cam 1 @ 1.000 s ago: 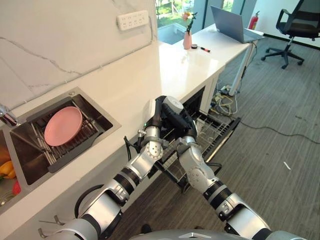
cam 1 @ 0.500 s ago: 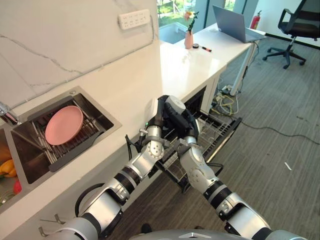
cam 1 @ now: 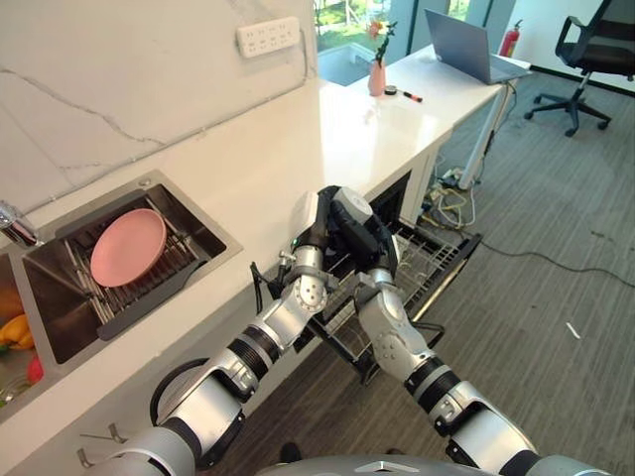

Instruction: Place the dishes in the dishwasher.

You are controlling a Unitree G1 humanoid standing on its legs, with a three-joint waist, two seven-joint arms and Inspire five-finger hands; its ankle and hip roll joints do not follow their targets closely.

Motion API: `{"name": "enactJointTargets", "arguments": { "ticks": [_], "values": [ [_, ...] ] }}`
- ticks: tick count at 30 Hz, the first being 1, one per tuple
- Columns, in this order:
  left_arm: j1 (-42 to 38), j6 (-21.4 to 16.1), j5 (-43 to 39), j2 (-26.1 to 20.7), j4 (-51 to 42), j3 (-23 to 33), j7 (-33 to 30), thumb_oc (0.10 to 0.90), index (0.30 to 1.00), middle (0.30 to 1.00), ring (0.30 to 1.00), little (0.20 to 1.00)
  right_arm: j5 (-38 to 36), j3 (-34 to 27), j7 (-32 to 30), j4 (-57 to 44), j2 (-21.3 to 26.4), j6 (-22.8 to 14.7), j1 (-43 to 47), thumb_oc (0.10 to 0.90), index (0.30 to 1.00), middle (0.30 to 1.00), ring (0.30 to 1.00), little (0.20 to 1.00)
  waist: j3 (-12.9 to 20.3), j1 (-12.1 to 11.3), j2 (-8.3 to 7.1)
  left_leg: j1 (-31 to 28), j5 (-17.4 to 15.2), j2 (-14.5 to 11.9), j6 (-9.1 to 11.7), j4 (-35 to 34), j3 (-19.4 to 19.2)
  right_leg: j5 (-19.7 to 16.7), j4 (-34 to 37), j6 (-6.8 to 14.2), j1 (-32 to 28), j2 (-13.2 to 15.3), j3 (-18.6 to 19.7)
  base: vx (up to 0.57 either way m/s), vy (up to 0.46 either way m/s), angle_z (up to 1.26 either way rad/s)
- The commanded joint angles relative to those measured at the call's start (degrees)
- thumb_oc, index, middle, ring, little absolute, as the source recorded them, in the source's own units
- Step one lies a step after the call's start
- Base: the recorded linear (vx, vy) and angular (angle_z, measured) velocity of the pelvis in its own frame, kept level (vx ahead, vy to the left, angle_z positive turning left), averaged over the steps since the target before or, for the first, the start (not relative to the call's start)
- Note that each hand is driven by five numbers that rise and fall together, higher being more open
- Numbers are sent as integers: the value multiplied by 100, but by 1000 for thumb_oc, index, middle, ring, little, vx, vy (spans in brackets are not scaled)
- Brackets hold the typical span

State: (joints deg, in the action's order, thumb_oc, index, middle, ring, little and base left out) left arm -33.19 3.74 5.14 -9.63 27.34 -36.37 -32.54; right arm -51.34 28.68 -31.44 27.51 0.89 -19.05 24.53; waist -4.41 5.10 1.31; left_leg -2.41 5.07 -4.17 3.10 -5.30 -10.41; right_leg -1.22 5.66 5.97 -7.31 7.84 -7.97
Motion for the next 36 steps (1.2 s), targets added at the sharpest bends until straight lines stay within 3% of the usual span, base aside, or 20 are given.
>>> {"name": "enactJointTargets", "arguments": {
  "ticks": [1, 8, 14, 20, 22, 25, 36],
  "values": [
    [-1136, -1052, 157, 945, 66, -991, 276, 800, 900, 900, 900, 900, 247, -1124, -265, 238, -439, -521, 1754, 400, 300, 300, 300, 300, 197, -227, -63, -681, -821, -173, 110, 30, 71, -20, -66, 409, 76, 286, -285, -10, 2, 3],
    [-1280, -693, 703, 1069, 450, -1419, 1083, 800, 900, 900, 900, 900, 348, -1814, -587, 597, -264, -524, 2111, 400, 300, 300, 300, 300, 182, -237, -1, -647, -824, -161, 117, 30, 116, 17, -66, 417, 74, 278, -344, -10, 8, 4],
    [-1164, -601, 762, 671, -100, -1207, 1361, 800, 900, 900, 900, 900, 544, -2221, -741, 729, 40, -495, 2274, 400, 300, 300, 300, 300, 140, -323, 16, -614, -794, -188, 135, 30, 171, 69, -66, 430, 96, 272, -429, -10, -3, 7],
    [-1106, -613, 789, 519, -200, -1089, 1412, 800, 900, 900, 900, 900, 620, -2303, -748, 772, 136, -451, 2280, 400, 300, 300, 300, 300, 130, -355, 19, -610, -793, -191, 141, 30, 193, 83, -66, 432, 91, 276, -450, -2, -1, 5],
    [-593, -756, 703, -269, -1091, -649, 1560, 800, 900, 900, 900, 900, 913, -2433, -730, 762, 457, -310, 2159, 400, 300, 300, 300, 300, 88, -469, 8, -585, -783, -187, 145, 30, 241, 95, -66, 427, 69, 289, -531, -9, -3, 14],
    [-195, -874, 560, -559, -1623, -393, 1633, 800, 900, 900, 900, 900, 1085, -2560, -770, 831, 647, -258, 2070, 400, 300, 300, 300, 300, 65, -557, -8, -576, -771, -192, 150, 30, 289, 110, -66, 422, 39, 288, -578, -2, -4, 7],
    [432, -1054, 80, -809, -2107, -28, 1589, 800, 900, 900, 900, 900, 1283, -2401, -717, 839, 718, -42, 1454, 400, 300, 300, 300, 300, 30, -615, -53, -583, -759, -189, 158, 30, 360, 137, -66, 382, -44, 282, -694, 2, -4, 8]
  ]
}}
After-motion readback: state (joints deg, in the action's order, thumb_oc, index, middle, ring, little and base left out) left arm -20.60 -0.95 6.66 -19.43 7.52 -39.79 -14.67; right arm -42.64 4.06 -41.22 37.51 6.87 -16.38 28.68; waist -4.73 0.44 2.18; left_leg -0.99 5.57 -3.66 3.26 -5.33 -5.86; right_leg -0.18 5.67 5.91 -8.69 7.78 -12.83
